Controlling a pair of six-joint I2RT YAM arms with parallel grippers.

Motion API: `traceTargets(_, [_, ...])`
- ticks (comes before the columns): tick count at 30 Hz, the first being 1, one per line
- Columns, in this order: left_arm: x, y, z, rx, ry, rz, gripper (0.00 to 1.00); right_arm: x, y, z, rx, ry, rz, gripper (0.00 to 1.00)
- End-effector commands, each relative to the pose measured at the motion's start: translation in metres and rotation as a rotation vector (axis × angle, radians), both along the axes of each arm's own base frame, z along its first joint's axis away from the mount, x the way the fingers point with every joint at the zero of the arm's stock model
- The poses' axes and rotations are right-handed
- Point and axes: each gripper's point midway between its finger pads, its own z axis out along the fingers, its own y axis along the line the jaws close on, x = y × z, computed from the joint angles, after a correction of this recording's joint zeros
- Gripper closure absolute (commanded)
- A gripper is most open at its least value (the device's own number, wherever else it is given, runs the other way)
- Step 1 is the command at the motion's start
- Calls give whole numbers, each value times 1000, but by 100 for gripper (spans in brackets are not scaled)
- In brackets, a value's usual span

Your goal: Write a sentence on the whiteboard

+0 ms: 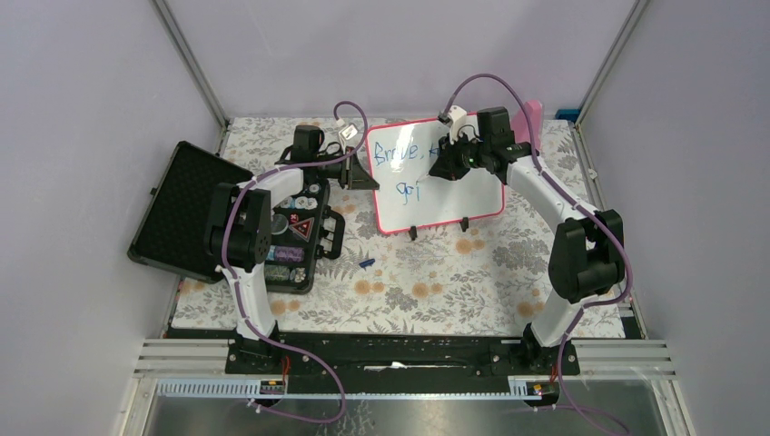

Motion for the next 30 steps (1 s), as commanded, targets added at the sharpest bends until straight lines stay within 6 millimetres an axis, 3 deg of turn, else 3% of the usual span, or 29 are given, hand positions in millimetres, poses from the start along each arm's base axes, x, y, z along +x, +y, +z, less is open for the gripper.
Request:
traceTargets(1, [5,0,22,-20,-79,-23,100,12,2,13,-9,-62,-6,100])
traceTargets(6, [6,0,22,-19,-78,-23,100,5,4,16,-1,-57,18,100])
traceTargets(12, [7,-1,21,-21,-76,-24,100,-25,12,42,78,-45,103,100])
traceTargets(15, [8,-1,21,-21,-73,-23,100,-33,10,42,75,-41,109,100])
traceTargets(22, [8,-1,21,-17,-76,-21,100,-21,-10,18,4,-31,42,100])
traceTargets(30, [8,-1,21,-19,-79,-23,100,-9,-20,13,-30,-51,4,100])
